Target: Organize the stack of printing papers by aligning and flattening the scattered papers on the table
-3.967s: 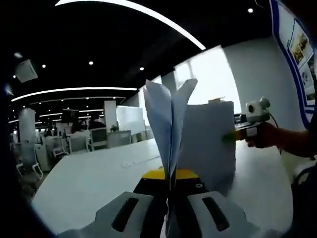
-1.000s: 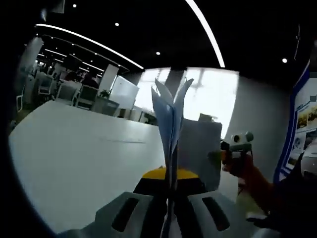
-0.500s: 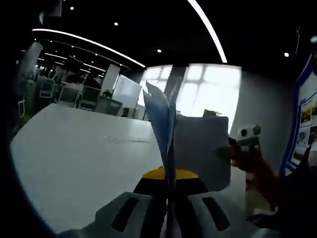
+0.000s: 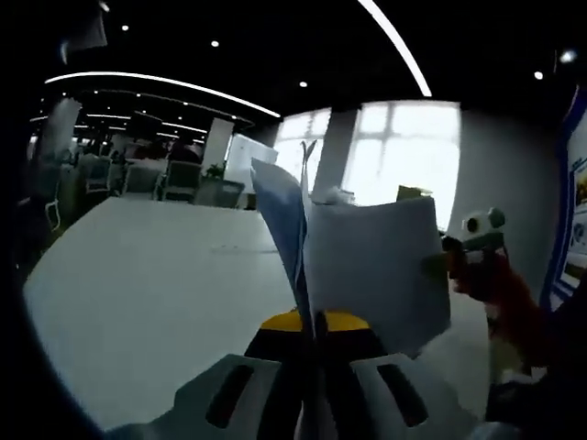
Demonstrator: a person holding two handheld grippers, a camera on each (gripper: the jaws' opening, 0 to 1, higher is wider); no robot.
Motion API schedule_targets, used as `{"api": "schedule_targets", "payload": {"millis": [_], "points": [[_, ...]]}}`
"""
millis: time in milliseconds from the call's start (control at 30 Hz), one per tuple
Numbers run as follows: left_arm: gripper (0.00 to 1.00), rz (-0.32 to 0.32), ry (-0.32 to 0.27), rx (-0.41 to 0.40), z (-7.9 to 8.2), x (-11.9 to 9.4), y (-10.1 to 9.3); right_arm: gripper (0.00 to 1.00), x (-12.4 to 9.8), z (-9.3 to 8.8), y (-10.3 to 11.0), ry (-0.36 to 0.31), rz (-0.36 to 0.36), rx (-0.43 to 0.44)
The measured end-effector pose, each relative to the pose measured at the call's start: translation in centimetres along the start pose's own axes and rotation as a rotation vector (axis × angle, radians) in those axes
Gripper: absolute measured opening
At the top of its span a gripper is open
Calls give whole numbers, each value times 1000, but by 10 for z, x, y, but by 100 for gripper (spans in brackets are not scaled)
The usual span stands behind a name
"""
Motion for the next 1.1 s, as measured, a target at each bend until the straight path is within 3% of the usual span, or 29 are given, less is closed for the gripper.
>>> {"api": "schedule_targets", "payload": {"millis": [200,433,700,1033,1100], "points": [[8,6,25,-16,-7,12,7,0,15,-6,-14,37,-78,-37],[9,44,80,13,-22,23,17,0,28,-15,-27,43,-116,-27],[10,88,118,66,-32,39,29,0,43,-30,-43,60,-194,-88],[10,134,113,96,-42,48,37,0,57,-40,-56,63,-255,-160],[10,138,111,100,-43,48,32,0,59,-40,-58,66,-261,-168]]}}
Point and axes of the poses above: the point that each gripper's makers call its tool centre point, and the gripper's own axes: x roughly forward along the fingers, y roughly to its left, z roughly out of its top, the point moved 7 cm from there along -x, roughly backward along the fingers, and after that the axes turned 9 degrees about -z, right-handed, at the moved point
